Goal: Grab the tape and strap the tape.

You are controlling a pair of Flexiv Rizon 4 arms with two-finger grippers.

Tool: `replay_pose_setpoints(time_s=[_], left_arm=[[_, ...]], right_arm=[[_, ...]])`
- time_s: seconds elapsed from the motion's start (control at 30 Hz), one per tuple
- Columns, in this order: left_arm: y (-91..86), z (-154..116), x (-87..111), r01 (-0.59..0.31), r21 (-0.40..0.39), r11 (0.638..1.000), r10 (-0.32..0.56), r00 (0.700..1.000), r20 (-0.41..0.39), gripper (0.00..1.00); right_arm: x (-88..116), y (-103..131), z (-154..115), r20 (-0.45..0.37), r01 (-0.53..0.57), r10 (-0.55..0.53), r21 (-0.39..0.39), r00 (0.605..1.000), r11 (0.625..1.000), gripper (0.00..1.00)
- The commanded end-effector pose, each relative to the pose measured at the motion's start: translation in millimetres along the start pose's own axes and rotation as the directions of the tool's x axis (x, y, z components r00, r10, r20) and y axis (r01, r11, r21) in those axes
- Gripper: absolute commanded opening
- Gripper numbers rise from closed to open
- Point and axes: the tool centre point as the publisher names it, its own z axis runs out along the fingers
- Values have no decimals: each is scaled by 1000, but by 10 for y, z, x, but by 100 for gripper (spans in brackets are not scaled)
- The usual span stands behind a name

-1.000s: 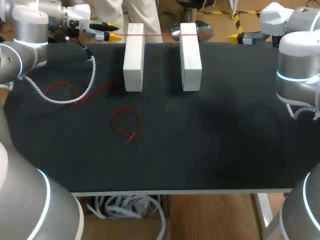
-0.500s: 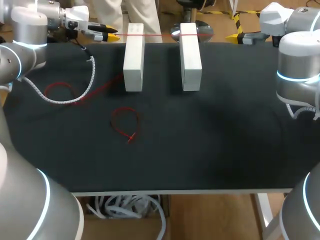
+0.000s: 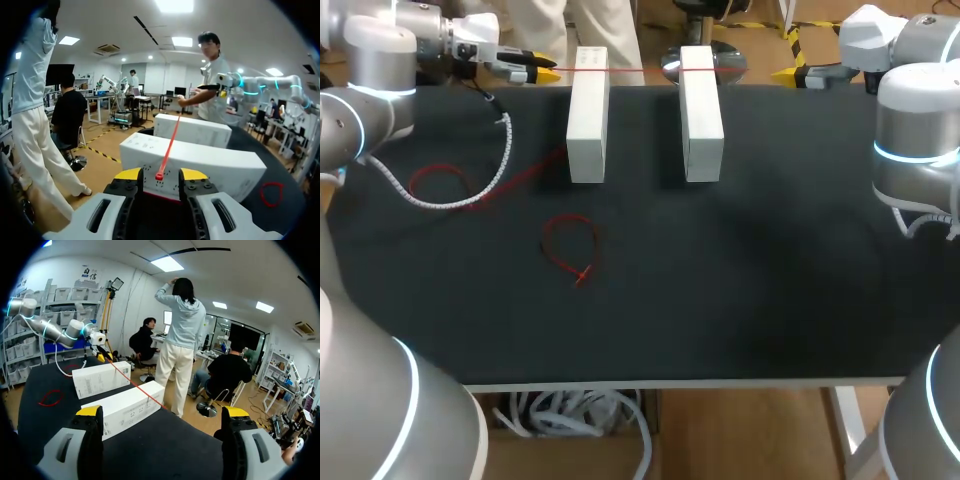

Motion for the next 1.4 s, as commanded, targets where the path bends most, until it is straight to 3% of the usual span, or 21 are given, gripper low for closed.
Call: replay_pose_setpoints(time_s=[0.03,0.13,0.17,0.43,0.5,0.93,1.0,1.3,1.37,1.4], left_arm=[[29,25,-85,4,3,1000,-3,985,-173,31],[31,23,-82,9,6,1000,-8,984,-178,27],[32,22,-82,10,6,1000,-9,984,-177,17],[41,-5,-96,6,0,1000,-6,985,-171,25],[42,-10,-98,5,-1,1000,-5,985,-170,19],[47,-30,-90,13,2,1000,-12,986,-167,21],[47,-30,-86,14,3,1000,-13,986,-167,14],[38,-22,-67,19,4,1000,-18,986,-168,17],[37,-18,-68,19,4,1000,-18,985,-169,7],[37,-17,-68,20,3,1000,-19,985,-169,8]], right_arm=[[-2,-2,1,-1,0,0,0,1000,1000,100],[-2,-2,1,-1,0,0,0,1000,1000,100],[-2,-2,1,-1,0,0,0,1000,1000,100],[-2,-2,1,-1,0,0,0,1000,1000,100],[-2,-2,1,-1,0,0,0,1000,1000,100],[-2,-2,1,-1,0,0,0,1000,1000,100],[-2,-2,1,-1,0,0,0,1000,1000,100],[-2,-2,1,-1,0,0,0,1000,1000,100],[-2,-2,1,-1,0,0,0,1000,1000,100],[-2,-2,1,-1,0,0,0,1000,1000,100]])
